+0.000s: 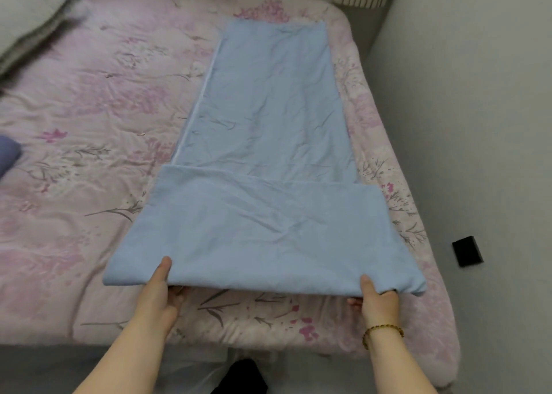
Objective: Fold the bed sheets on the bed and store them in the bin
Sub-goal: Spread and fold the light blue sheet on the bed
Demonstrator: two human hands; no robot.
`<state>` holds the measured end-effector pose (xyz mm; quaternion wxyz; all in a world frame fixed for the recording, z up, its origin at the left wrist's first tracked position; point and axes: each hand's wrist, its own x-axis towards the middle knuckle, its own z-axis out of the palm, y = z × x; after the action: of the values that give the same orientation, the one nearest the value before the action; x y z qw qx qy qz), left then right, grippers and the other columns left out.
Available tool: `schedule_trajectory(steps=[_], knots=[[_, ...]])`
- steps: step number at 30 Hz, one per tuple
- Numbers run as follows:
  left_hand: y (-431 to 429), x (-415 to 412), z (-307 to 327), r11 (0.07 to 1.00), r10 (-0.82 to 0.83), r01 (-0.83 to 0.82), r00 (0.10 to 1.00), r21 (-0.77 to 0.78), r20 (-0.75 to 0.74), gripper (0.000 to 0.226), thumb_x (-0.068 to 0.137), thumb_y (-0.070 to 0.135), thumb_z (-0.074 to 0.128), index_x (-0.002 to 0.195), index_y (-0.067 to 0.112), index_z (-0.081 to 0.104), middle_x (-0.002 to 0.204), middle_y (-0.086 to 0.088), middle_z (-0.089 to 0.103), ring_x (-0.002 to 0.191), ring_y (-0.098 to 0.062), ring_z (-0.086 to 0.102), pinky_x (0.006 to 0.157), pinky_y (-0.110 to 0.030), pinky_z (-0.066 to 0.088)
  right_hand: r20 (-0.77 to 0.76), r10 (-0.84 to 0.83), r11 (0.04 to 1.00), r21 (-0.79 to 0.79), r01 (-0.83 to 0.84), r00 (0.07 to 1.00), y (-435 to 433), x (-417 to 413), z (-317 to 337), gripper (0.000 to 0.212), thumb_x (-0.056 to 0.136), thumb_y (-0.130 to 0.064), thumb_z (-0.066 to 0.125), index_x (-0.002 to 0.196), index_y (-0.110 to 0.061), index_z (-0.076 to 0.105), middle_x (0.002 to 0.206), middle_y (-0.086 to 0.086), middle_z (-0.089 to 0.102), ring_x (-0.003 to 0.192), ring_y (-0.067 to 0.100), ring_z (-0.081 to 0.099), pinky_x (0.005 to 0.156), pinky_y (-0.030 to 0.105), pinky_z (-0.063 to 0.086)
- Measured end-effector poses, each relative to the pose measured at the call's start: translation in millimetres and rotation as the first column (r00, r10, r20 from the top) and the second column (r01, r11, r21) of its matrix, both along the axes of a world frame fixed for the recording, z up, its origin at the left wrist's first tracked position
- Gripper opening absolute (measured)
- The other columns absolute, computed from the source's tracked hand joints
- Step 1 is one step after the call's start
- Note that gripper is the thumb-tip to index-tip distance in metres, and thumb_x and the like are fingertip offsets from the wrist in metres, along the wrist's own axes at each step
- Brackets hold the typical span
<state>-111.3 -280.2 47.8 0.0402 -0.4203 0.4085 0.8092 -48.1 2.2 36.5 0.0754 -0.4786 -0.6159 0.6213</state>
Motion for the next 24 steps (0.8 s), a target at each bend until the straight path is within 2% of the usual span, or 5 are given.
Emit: schedule_trajectory(steps=[5,10,15,18,24], knots=[[6.9,41.6,34.9,1.0,0.0,-0.002,0.992,-0.013,-0.127,0.014,0.098,0.021,0.042,0.088,0.026,0.051,0.078,0.007,0.067,0.074,-0.01,0.06,0.048,-0.019,0.053,-0.125,0.015,0.999,-0.049,-0.022,0.992,8.2,43.0,40.3,0.021,0.093,-0.007,0.049,0.113,-0.002,0.052,0.094,0.011,0.059,0.054,0.02,0.059,0.036,0.013,0.044],[8.1,118.8,46.1,0.996,-0.046,0.035,0.99,-0.083,-0.134,0.015,0.098,0.02,0.041,0.092,0.028,0.052,0.091,0.01,0.057,0.078,-0.009,0.053,0.044,-0.015,0.05,-0.128,-0.02,1.0,-0.016,0.018,0.992,14.7,114.3,53.5,0.03,0.091,-0.005,0.051,0.119,0.006,0.051,0.109,0.011,0.055,0.085,0.03,0.055,0.078,0.038,0.051],[3.8,181.0,54.8,0.995,-0.066,0.05,0.98,-0.089,-0.187,0.024,0.097,0.019,0.042,0.122,0.019,0.045,0.105,0.001,0.059,0.084,-0.013,0.055,0.069,-0.029,0.053,-0.046,-0.041,0.999,-0.02,0.04,0.998,12.6,186.4,47.7,0.027,0.089,-0.004,0.054,0.114,0.006,0.054,0.093,0.015,0.057,0.058,0.023,0.05,0.028,0.016,0.04],[6.7,193.6,63.6,0.992,-0.07,0.05,0.983,-0.116,-0.171,0.037,0.096,0.019,0.044,0.132,0.01,0.044,0.115,-0.005,0.057,0.082,-0.013,0.056,0.077,-0.029,0.05,-0.044,-0.032,0.999,-0.032,0.03,0.999,15.9,201.9,51.1,0.034,0.09,-0.006,0.054,0.121,0.006,0.051,0.102,0.016,0.057,0.064,0.026,0.053,0.031,0.017,0.042],[12.8,181.6,72.1,0.989,-0.031,0.002,0.981,-0.15,-0.189,0.035,0.096,0.018,0.044,0.13,0.01,0.044,0.078,0.004,0.065,0.075,-0.01,0.057,0.059,-0.021,0.053,-0.113,0.01,1.0,0.015,-0.008,0.994,31.5,185.2,71.7,0.037,0.093,-0.01,0.05,0.126,0.007,0.049,0.119,0.016,0.055,0.1,0.033,0.053,0.051,0.025,0.047]])
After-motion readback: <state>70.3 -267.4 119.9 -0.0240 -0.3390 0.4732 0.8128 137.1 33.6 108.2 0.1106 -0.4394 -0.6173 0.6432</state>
